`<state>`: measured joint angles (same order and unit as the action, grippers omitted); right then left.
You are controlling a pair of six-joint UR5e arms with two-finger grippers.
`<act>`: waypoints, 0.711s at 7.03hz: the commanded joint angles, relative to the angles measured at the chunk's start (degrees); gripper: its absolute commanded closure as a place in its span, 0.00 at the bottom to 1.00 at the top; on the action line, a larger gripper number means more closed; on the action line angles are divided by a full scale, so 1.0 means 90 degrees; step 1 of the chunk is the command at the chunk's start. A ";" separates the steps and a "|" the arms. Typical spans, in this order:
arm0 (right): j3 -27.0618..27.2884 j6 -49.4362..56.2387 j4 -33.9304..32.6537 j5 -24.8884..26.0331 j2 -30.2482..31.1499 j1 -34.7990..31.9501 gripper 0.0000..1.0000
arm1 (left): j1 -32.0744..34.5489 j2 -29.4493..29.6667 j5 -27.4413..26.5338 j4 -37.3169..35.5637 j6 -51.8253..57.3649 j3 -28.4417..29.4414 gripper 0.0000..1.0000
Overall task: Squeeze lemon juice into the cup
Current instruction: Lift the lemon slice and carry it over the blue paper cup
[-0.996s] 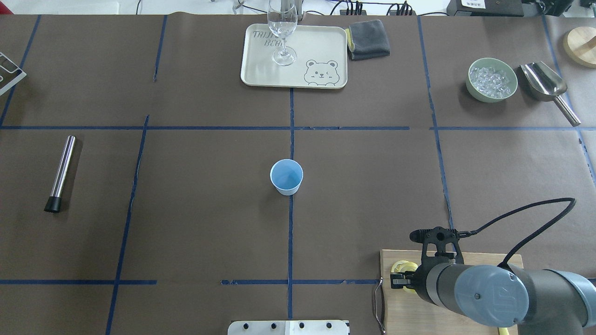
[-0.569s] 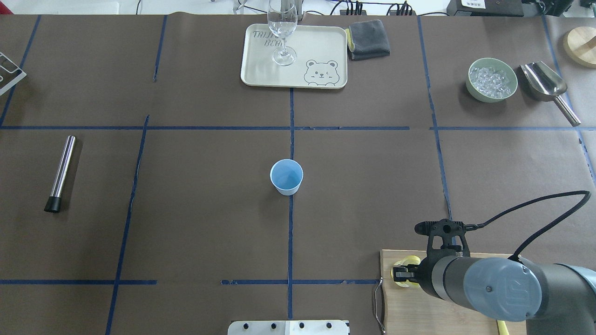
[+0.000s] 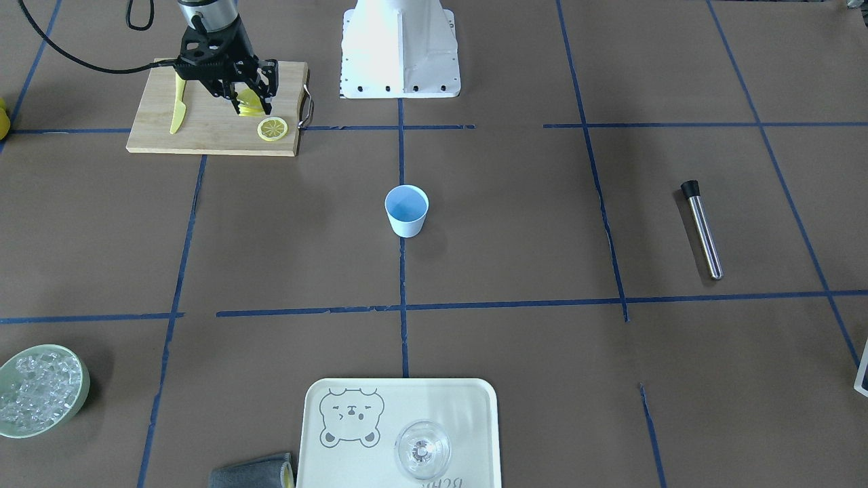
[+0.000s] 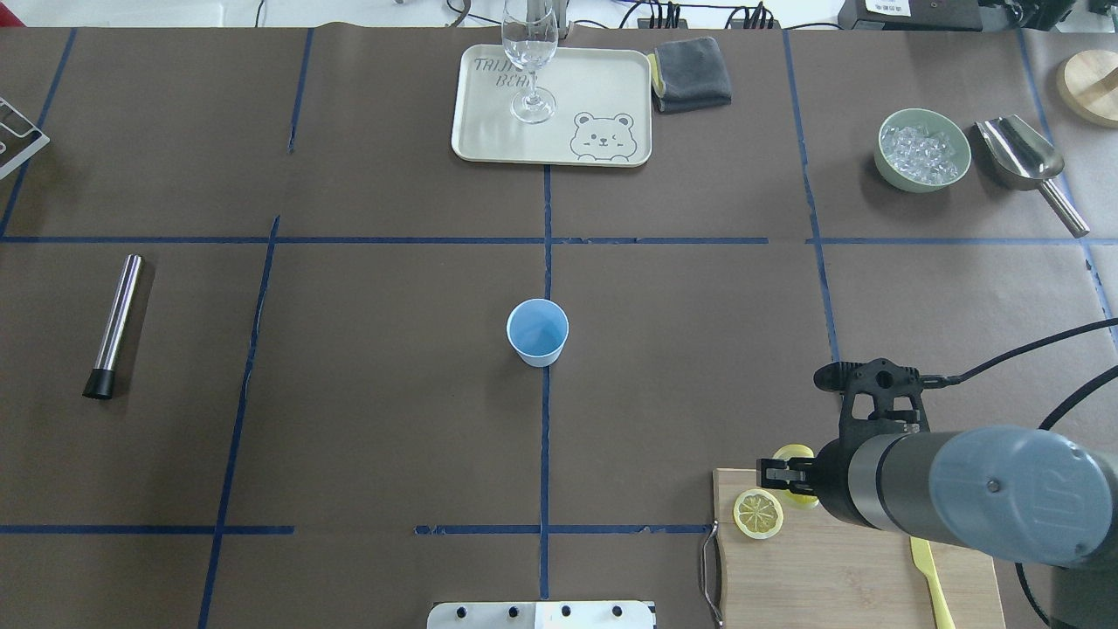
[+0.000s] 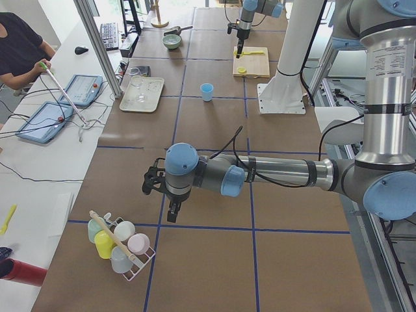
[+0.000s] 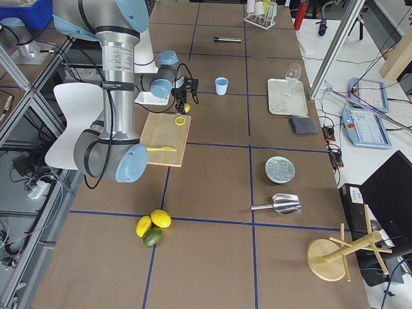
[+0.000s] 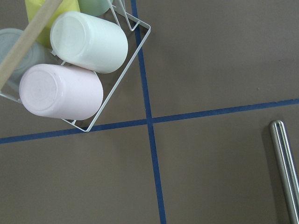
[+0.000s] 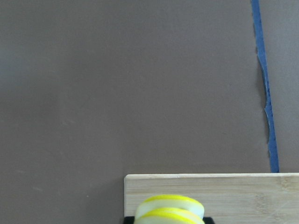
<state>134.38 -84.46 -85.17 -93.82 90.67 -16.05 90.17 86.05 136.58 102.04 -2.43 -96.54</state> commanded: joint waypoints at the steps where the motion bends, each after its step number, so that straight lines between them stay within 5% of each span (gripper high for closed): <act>1: 0.0245 0.0010 -0.0853 -0.0423 -0.0742 -0.0431 0.45 | 0.0000 0.0000 0.0000 0.0000 -0.0003 0.0004 0.00; 3: -0.0298 0.0068 -0.1968 -0.0494 -0.2361 -0.0734 0.45 | 0.0000 0.0010 0.0000 0.0000 -0.0013 0.0004 0.00; 5: -0.1254 0.0068 -0.1982 -0.0542 -0.3360 -0.1027 0.46 | 0.0000 0.0010 0.0000 0.0010 -0.0013 0.0014 0.00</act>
<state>128.46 -83.90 -102.30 -98.31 66.70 -23.56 90.17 86.13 136.58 102.10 -2.54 -96.44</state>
